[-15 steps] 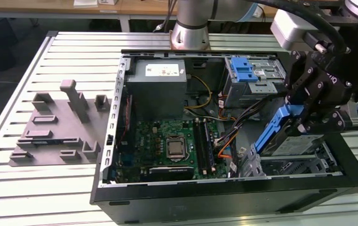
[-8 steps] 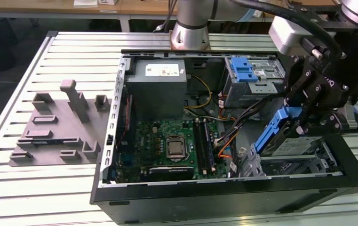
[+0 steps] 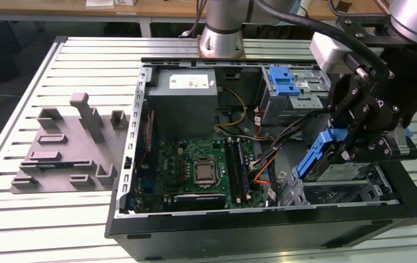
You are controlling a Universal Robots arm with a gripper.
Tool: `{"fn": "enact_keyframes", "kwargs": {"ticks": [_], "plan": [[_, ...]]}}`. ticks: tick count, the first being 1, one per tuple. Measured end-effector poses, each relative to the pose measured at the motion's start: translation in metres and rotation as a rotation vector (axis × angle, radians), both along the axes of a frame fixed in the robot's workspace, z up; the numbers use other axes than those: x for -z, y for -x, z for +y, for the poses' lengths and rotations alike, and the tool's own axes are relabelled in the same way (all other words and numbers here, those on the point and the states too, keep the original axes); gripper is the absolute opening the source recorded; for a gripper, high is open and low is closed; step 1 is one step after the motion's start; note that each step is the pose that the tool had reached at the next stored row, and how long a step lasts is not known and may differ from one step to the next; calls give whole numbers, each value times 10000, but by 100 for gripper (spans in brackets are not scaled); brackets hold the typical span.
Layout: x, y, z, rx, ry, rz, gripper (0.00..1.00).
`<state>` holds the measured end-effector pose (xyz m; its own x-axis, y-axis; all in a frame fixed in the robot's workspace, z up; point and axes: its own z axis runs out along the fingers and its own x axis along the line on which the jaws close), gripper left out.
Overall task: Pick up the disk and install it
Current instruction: 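Insert the disk into the insertion slot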
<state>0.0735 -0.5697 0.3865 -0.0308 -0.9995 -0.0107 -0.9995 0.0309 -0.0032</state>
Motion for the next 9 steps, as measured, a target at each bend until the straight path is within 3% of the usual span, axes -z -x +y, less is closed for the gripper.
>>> {"fn": "enact_keyframes", "kwargs": {"ticks": [9], "plan": [[84,0,0,0,-1,-8,36]]}}
